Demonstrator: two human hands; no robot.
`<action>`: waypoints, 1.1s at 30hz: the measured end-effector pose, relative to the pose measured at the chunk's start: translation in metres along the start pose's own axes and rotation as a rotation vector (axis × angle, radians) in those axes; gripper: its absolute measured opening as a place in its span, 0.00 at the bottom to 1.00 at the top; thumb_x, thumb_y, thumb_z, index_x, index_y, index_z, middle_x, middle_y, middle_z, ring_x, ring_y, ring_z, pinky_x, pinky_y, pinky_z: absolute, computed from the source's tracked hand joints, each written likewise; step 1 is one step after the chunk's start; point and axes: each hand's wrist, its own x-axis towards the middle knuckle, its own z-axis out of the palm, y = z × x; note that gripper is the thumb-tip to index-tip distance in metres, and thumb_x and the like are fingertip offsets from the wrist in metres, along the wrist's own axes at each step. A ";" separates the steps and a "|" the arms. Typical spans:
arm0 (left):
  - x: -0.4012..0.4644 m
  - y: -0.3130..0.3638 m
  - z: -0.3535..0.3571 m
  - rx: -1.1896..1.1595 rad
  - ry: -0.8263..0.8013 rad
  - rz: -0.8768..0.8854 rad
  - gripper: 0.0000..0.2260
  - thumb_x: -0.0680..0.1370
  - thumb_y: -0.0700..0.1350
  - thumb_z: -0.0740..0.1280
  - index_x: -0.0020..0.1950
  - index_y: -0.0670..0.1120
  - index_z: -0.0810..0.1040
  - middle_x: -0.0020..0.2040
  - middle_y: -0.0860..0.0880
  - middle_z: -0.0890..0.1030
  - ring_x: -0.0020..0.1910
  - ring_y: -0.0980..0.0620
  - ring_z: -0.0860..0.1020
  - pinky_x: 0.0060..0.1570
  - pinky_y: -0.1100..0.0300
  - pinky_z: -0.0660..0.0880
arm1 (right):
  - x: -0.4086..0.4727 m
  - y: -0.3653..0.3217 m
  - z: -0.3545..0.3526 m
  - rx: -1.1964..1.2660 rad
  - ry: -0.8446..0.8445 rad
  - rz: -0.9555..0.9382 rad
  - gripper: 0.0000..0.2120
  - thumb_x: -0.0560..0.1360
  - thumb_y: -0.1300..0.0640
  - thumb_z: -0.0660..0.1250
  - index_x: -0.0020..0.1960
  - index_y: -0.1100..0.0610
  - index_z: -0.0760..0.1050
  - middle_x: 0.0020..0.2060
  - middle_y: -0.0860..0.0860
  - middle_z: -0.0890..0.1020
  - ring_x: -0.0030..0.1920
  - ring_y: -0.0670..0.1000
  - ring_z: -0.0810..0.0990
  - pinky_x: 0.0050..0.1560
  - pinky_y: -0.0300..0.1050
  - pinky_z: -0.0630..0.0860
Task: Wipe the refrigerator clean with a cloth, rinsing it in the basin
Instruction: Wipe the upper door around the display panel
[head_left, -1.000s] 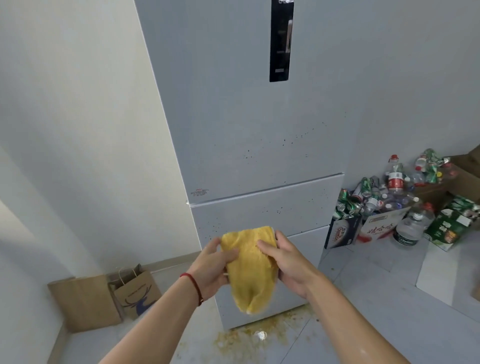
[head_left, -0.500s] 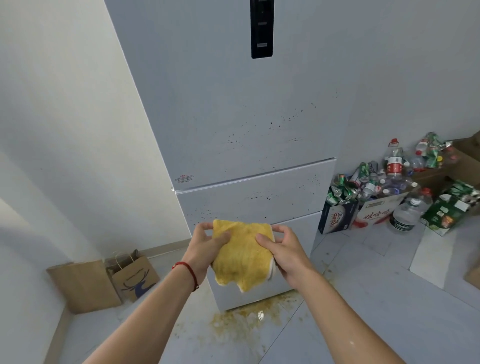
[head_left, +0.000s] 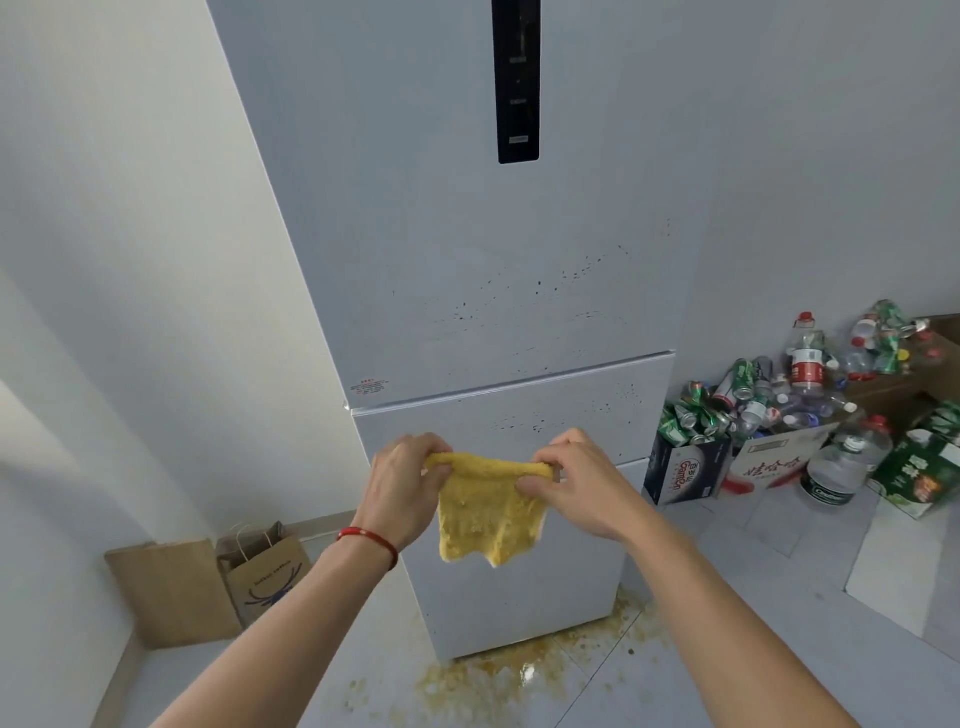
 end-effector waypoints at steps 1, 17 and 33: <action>0.005 0.007 -0.004 -0.023 0.004 -0.003 0.04 0.80 0.43 0.69 0.52 0.50 0.82 0.52 0.51 0.78 0.53 0.52 0.76 0.52 0.61 0.70 | 0.002 -0.001 -0.009 0.103 -0.021 0.002 0.13 0.81 0.46 0.70 0.51 0.57 0.81 0.52 0.48 0.77 0.52 0.48 0.77 0.53 0.50 0.73; 0.081 0.070 -0.039 -0.123 0.149 -0.005 0.07 0.83 0.51 0.63 0.59 0.52 0.74 0.48 0.52 0.80 0.46 0.51 0.79 0.45 0.54 0.77 | 0.014 -0.040 -0.006 1.815 0.077 0.342 0.34 0.80 0.32 0.57 0.69 0.58 0.80 0.64 0.64 0.82 0.63 0.71 0.81 0.69 0.71 0.70; 0.128 -0.015 -0.186 -0.386 0.571 -0.092 0.16 0.75 0.34 0.62 0.57 0.52 0.74 0.51 0.52 0.79 0.46 0.48 0.79 0.49 0.48 0.78 | 0.211 -0.196 0.008 -0.261 0.753 -0.288 0.40 0.80 0.28 0.38 0.85 0.47 0.40 0.83 0.58 0.34 0.82 0.60 0.32 0.77 0.70 0.32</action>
